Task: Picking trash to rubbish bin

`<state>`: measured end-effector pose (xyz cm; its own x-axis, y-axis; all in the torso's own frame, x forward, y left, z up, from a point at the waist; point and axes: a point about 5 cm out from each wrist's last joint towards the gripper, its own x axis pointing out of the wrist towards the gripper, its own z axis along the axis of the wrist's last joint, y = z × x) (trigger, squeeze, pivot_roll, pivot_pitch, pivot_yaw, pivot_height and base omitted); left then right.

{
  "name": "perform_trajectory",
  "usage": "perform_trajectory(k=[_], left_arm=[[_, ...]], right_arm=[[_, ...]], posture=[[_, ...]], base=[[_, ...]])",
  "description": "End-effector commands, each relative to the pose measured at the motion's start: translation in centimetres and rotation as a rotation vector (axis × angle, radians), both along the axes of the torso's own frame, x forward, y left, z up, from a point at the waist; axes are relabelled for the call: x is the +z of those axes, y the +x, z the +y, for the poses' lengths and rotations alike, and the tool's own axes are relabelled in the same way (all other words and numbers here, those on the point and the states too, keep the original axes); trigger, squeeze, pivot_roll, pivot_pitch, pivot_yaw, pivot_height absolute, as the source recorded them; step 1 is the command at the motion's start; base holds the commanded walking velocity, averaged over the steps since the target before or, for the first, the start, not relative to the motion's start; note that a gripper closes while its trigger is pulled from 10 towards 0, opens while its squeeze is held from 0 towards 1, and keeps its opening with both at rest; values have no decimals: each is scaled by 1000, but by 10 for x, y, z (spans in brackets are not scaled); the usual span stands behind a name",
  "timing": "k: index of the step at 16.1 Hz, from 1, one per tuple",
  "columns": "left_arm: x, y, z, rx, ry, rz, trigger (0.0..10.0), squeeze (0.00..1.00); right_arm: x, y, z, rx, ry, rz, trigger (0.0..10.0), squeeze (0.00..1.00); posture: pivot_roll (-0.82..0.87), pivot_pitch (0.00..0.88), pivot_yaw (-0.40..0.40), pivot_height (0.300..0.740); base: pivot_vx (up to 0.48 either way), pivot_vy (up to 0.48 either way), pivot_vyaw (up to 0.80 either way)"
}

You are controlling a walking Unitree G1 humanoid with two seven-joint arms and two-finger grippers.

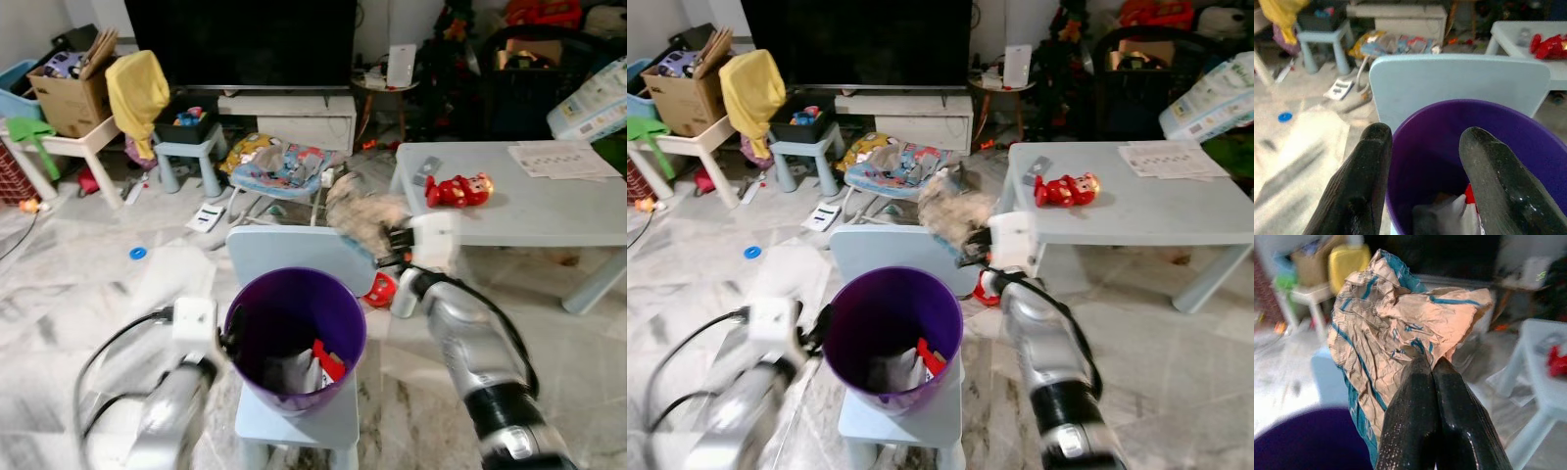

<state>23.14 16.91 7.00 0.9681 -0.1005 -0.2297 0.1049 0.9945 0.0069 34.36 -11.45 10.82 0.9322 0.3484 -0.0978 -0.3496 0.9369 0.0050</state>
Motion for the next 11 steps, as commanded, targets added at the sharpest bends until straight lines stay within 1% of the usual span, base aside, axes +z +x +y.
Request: perform_trajectory(k=[1,2,4,5,6,7,8,9,10,11], left_arm=[[11,-3,0,-27,20,-34,10000,1000],[13,-5,2,-26,25,-38,10000,1000],[14,-6,3,-13,28,-34,10000,1000],[16,-6,1,-7,31,-31,10000,1000],[17,-8,0,-8,29,-24,10000,1000],[15,-10,0,-2,36,-8,10000,1000],[13,-11,1,8,44,1,10000,1000],[13,-11,1,10,44,4,10000,1000],[13,-10,1,14,41,6,10000,1000],[14,-9,1,16,39,7,10000,1000]], right_arm=[[-13,0,7,62,-64,46,0,0],[-26,-3,14,128,-124,95,0,0],[-42,-9,21,209,-188,159,0,0],[-57,-17,27,290,-240,221,0,0],[-66,-22,30,350,-277,264,0,0],[-73,-26,31,400,-346,276,0,0],[-74,-26,31,402,-373,266,0,0],[-75,-26,31,399,-371,268,0,0],[-78,-28,32,397,-393,281,5137,0],[-80,-29,34,405,-387,292,10000,0]], posture=[[158,0,-43,740],[159,0,-43,740],[161,0,-46,740],[165,0,-47,740],[167,0,-48,740],[167,0,-48,740],[166,0,-47,740],[166,0,-47,740],[165,0,-46,740],[165,0,-46,740]], base=[[0,0,0],[0,0,0],[0,0,0],[0,0,0],[0,0,0],[0,0,0],[0,0,0],[0,0,0],[0,0,0],[0,0,0]])
